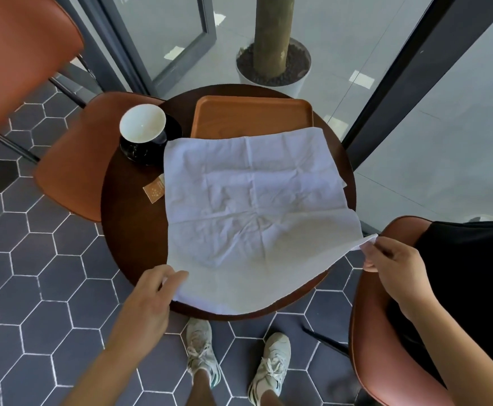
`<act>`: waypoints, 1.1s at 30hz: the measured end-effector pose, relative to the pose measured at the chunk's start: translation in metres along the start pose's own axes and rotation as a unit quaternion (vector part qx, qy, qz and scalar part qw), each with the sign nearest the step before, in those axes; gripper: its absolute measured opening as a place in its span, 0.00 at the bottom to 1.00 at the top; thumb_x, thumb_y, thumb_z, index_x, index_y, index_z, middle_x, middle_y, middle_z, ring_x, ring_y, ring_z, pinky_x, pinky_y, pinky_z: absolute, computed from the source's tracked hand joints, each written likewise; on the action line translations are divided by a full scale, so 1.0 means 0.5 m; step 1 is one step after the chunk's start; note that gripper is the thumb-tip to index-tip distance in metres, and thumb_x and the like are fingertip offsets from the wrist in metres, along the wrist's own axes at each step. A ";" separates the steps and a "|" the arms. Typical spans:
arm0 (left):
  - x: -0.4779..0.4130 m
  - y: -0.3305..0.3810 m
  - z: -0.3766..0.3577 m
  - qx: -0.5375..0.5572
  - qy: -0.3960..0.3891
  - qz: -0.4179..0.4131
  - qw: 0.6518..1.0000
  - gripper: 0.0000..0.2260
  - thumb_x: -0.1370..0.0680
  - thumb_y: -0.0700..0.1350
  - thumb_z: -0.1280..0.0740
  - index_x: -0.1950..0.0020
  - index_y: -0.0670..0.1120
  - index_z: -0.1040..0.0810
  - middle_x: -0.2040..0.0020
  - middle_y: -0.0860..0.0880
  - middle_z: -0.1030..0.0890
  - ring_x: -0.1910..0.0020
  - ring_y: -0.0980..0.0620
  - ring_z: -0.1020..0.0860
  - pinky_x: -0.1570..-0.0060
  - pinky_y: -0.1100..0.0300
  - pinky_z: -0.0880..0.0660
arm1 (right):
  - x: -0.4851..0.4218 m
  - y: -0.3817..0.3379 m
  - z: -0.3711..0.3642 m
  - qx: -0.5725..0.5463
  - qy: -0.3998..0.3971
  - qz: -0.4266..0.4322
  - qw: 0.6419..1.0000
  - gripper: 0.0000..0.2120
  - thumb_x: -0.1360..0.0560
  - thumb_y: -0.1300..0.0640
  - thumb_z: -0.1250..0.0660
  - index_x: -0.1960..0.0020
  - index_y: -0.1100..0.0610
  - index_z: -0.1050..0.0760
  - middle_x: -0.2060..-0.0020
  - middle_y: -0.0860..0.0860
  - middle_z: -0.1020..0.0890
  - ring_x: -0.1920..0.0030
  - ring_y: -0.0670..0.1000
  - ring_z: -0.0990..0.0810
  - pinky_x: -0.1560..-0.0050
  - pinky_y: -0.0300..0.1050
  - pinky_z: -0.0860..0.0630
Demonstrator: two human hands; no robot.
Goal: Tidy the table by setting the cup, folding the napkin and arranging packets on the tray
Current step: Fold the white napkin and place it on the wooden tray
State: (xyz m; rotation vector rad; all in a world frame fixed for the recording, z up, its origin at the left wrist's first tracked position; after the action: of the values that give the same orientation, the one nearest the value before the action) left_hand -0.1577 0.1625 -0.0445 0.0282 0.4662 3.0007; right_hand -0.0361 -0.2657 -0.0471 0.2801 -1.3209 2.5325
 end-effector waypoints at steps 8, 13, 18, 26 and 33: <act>0.000 -0.034 0.015 0.095 0.020 0.059 0.994 0.22 0.29 0.34 0.24 0.38 0.48 0.21 0.52 0.52 0.16 0.54 0.49 0.18 0.61 0.53 0.21 | -0.016 0.005 0.003 0.021 0.000 -0.001 1.000 0.14 0.27 0.36 0.33 0.58 0.45 0.17 0.69 0.49 0.17 0.65 0.53 0.16 0.53 0.61 0.17; -0.005 -0.061 0.017 0.173 0.040 0.121 0.977 0.04 0.20 0.49 0.31 0.52 0.53 0.17 0.52 0.59 0.20 0.50 0.61 0.23 0.56 0.66 0.26 | -0.023 -0.012 0.008 0.033 0.033 0.056 0.997 0.09 0.25 0.51 0.27 0.58 0.37 0.18 0.55 0.41 0.20 0.53 0.51 0.18 0.50 0.39 0.21; 0.015 -0.084 0.007 0.347 0.078 0.247 0.901 0.04 0.21 0.53 0.32 0.50 0.62 0.18 0.50 0.61 0.16 0.50 0.65 0.20 0.52 0.78 0.29 | -0.001 -0.036 -0.002 -0.130 -0.023 0.088 0.987 0.12 0.24 0.65 0.31 0.49 0.50 0.15 0.49 0.48 0.13 0.47 0.47 0.16 0.47 0.33 0.22; 0.040 -0.092 0.029 0.313 0.125 0.283 0.898 0.05 0.22 0.60 0.32 0.57 0.62 0.23 0.61 0.52 0.21 0.66 0.59 0.26 0.66 0.73 0.33 | 0.002 -0.005 0.044 -0.119 0.015 0.073 0.990 0.10 0.20 0.63 0.32 0.60 0.56 0.22 0.71 0.52 0.26 0.67 0.45 0.30 0.66 0.38 0.32; 0.025 -0.094 0.039 0.315 0.140 0.306 0.888 0.12 0.20 0.50 0.31 0.56 0.69 0.22 0.61 0.63 0.20 0.62 0.67 0.24 0.65 0.78 0.32 | -0.001 -0.018 0.044 -0.118 0.022 0.066 0.991 0.10 0.20 0.59 0.32 0.53 0.45 0.17 0.63 0.46 0.15 0.64 0.42 0.21 0.62 0.30 0.27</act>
State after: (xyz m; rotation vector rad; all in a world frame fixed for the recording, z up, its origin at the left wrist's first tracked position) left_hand -0.1649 0.2142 -0.0399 -0.2555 1.7416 3.2639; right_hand -0.0319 -0.2791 -0.0279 0.0896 -1.6525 2.4362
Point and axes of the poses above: each hand's wrist, its own x-axis away from the middle knuckle, its own z-axis out of the back of the hand, y = z × x, the point moved 9 cm from there along -x, towards the middle knuckle
